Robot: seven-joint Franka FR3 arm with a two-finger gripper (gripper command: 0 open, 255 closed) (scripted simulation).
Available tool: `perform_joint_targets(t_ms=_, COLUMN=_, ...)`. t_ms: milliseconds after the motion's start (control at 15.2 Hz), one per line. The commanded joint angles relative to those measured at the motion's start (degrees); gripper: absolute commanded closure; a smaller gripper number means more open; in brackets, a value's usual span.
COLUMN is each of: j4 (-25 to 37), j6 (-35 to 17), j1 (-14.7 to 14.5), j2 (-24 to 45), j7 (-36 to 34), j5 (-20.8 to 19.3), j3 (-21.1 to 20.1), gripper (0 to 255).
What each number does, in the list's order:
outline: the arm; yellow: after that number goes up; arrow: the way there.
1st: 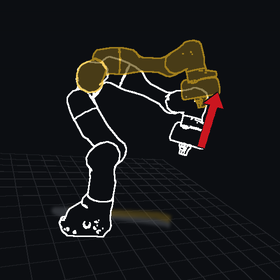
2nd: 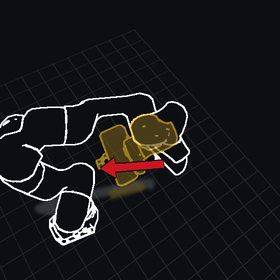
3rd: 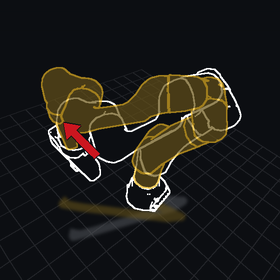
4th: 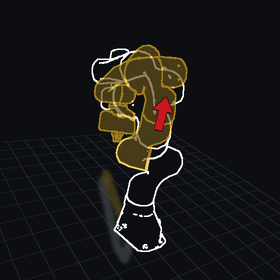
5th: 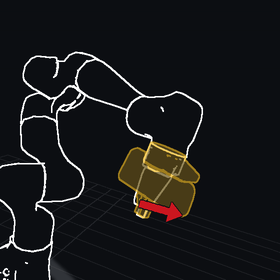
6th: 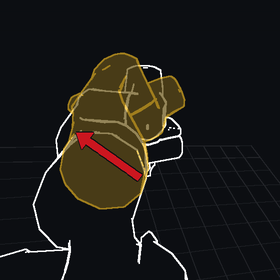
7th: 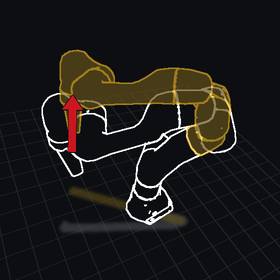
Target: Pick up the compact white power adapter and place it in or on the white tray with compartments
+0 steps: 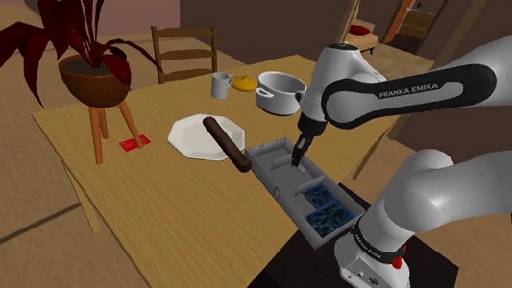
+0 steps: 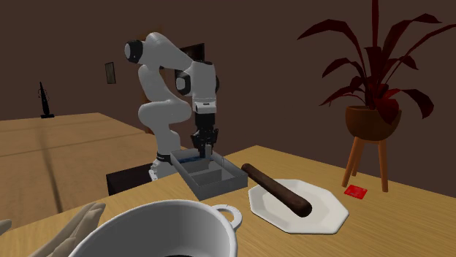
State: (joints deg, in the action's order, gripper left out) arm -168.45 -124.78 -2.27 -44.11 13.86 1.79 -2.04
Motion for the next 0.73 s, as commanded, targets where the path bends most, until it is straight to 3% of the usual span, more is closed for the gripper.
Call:
perform_joint_targets(t_ms=0, j4=-0.11, j6=-0.02, j1=-0.04, j2=0.08, j7=-0.02, j5=0.04, j3=-0.02, gripper=255)
perform_joint_targets(t_ms=66, j4=-0.11, j6=-0.02, j1=-0.04, j2=0.08, j7=-0.02, j5=0.03, j3=-0.02, gripper=255)
perform_joint_targets(t_ms=132, j4=-0.1, j6=0.03, j1=-0.06, j2=0.05, j7=-0.04, j5=0.04, j3=-0.03, gripper=0)
perform_joint_targets(t_ms=462, j4=-0.11, j6=-0.02, j1=-0.04, j2=0.08, j7=-0.02, j5=0.03, j3=-0.02, gripper=0)
perform_joint_targets(t_ms=660, j4=4.09, j6=7.66, j1=0.02, j2=-3.39, j7=-0.04, j5=-0.15, j3=0.15, gripper=0)
